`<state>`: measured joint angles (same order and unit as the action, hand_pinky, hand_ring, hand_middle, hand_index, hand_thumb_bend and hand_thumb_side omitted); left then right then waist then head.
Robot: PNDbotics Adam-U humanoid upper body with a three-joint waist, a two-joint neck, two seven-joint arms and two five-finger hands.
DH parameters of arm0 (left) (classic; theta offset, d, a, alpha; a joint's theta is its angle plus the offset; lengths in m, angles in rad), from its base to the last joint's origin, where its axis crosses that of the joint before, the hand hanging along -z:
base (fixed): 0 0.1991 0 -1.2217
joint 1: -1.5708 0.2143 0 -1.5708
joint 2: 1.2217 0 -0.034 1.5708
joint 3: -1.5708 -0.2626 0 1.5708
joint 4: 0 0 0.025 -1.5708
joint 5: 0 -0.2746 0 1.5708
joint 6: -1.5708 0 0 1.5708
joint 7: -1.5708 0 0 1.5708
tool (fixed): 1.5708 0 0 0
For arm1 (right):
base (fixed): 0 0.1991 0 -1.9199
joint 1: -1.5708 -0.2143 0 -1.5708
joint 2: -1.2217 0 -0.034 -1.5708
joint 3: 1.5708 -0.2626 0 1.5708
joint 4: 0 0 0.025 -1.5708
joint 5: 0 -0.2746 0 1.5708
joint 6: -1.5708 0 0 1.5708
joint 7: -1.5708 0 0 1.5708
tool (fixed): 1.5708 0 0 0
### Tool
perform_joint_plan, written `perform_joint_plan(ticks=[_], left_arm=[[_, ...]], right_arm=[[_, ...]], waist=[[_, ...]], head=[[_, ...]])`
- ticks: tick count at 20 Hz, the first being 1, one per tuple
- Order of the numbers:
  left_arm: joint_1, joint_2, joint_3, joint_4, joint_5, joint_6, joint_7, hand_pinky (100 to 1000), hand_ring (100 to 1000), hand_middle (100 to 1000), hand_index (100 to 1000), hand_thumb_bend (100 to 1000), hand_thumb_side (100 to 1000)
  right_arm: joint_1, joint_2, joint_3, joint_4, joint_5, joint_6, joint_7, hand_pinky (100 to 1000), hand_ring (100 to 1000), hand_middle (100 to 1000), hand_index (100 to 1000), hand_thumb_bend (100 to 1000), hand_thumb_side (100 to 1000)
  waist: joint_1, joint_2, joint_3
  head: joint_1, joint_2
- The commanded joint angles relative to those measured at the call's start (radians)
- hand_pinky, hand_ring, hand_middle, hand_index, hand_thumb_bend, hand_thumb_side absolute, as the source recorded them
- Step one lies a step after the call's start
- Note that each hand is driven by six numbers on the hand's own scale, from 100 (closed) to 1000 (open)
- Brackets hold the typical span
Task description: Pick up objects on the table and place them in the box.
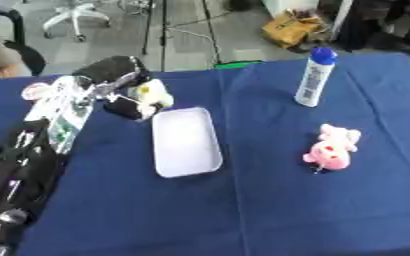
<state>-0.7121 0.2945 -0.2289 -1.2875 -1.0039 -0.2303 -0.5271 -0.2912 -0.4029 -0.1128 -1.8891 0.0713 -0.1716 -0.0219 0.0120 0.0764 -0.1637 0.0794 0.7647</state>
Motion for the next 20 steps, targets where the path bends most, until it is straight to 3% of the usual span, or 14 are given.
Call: perform_joint_plan(ticks=[1,8,9,10,11,12,13,14,15,20], left_arm=[[-0.024,-0.018,-0.048,0.041,-0.037,-0.045,-0.051,718,589,433,514,305,403],[-0.003,-0.023,-0.072,0.121,-0.168,-0.087,-0.055,739,640,491,578,379,424],[-0.002,-0.023,-0.070,0.123,-0.186,-0.085,-0.041,777,711,592,675,473,489],[-0.003,-0.023,-0.068,0.124,-0.201,-0.082,-0.026,852,820,782,828,677,652],[-0.003,-0.024,-0.061,0.118,-0.215,-0.073,0.002,924,905,860,896,803,756],[-0.002,-0.025,-0.058,0.117,-0.225,-0.065,0.029,942,925,880,911,841,788],[0.001,-0.028,-0.054,0.117,-0.222,-0.064,0.051,995,968,933,948,931,886],[0.003,-0.029,-0.051,0.119,-0.216,-0.065,0.066,995,968,933,948,931,886],[0.006,-0.030,-0.045,0.116,-0.200,-0.068,0.081,1000,997,966,965,981,999],[0.036,-0.015,-0.006,0.024,-0.085,-0.052,0.136,1000,993,959,955,981,1000]], right_arm=[[-0.018,-0.012,-0.002,-0.013,-0.008,-0.003,0.005,806,796,787,914,245,642],[-0.016,-0.012,-0.003,-0.013,-0.007,-0.002,0.004,806,796,787,914,246,642],[-0.016,-0.012,-0.004,-0.013,-0.007,-0.002,0.004,806,796,787,914,246,642],[-0.016,-0.012,-0.004,-0.013,-0.007,-0.001,0.003,806,796,787,914,246,642],[-0.016,-0.011,-0.004,-0.013,-0.006,-0.001,0.003,806,796,787,914,247,642],[-0.016,-0.011,-0.004,-0.013,-0.006,-0.001,0.004,806,796,787,914,246,642],[-0.017,-0.011,-0.003,-0.014,-0.006,-0.002,0.004,806,796,787,914,247,642],[-0.017,-0.011,-0.003,-0.014,-0.006,-0.002,0.004,806,796,787,914,247,642],[-0.017,-0.011,-0.004,-0.013,-0.006,-0.001,0.004,806,796,787,914,247,642],[-0.015,-0.011,-0.006,-0.013,-0.005,-0.001,0.002,806,795,787,914,246,643]], waist=[[-0.016,-0.017,-0.003],[-0.014,-0.017,-0.007],[-0.014,-0.017,-0.006],[-0.014,-0.017,-0.006],[-0.015,-0.017,-0.005],[-0.015,-0.016,-0.005],[-0.015,-0.016,-0.005],[-0.015,-0.016,-0.004],[-0.015,-0.016,-0.004],[-0.015,-0.015,-0.002]], head=[[-0.001,-0.009],[-0.018,-0.015],[-0.018,-0.016],[-0.019,-0.017],[-0.020,-0.018],[-0.021,-0.018],[-0.022,-0.019],[-0.023,-0.019],[-0.024,-0.020],[-0.029,-0.023]])
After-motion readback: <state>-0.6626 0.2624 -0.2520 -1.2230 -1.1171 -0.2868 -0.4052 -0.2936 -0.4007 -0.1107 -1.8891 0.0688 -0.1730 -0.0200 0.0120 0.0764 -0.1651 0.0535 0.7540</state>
